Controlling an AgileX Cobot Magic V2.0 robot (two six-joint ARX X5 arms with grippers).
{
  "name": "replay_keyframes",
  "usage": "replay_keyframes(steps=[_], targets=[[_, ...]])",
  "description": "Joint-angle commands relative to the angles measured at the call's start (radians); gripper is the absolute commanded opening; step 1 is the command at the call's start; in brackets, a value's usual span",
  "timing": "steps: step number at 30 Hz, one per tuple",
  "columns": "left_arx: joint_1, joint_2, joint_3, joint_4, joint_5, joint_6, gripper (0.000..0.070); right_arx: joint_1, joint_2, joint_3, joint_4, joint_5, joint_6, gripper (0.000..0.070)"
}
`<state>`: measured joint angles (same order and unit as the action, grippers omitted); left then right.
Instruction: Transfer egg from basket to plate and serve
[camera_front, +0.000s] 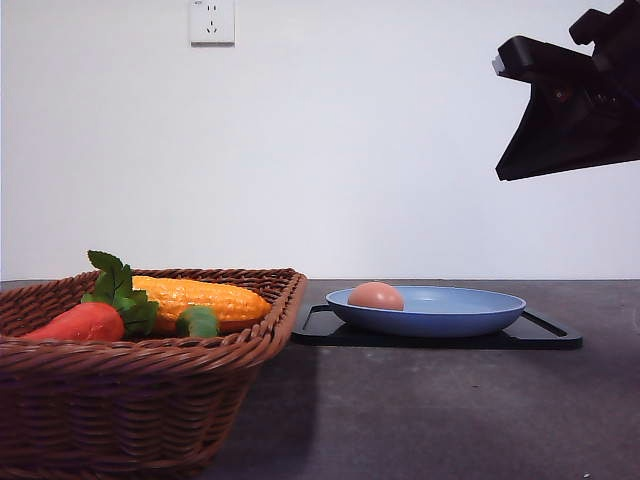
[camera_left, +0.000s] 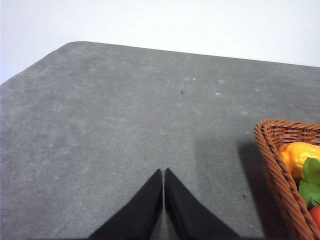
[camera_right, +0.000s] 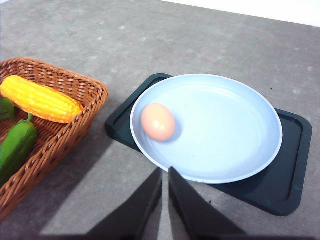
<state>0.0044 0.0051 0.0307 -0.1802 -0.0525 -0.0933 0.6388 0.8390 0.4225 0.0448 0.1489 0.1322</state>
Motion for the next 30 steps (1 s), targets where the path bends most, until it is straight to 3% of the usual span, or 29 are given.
replay_keyframes(steps=[1,5,11,19,26,30], targets=[[0.002,-0.002,-0.028,-0.003,0.000,-0.004,0.0000,-0.006,-0.061,0.007,-0.004,0.043,-0.054,0.0000],[0.002,-0.002,-0.028,-0.003,0.000,-0.004,0.0000,-0.089,-0.211,-0.016,-0.015,0.079,-0.138,0.0000],[0.002,-0.002,-0.028,-0.003,0.000,-0.004,0.0000,-0.309,-0.449,-0.122,-0.016,-0.100,-0.140,0.0000],[0.002,-0.002,-0.028,-0.003,0.000,-0.004,0.0000,-0.531,-0.697,-0.282,-0.016,-0.232,-0.140,0.0000],[0.002,-0.002,-0.028,-0.003,0.000,-0.004,0.0000,-0.588,-0.810,-0.408,-0.016,-0.240,-0.140,0.0000],[0.002,-0.002,-0.028,-0.003,0.000,-0.004,0.0000,-0.595,-0.835,-0.414,-0.093,-0.257,-0.140,0.0000]])
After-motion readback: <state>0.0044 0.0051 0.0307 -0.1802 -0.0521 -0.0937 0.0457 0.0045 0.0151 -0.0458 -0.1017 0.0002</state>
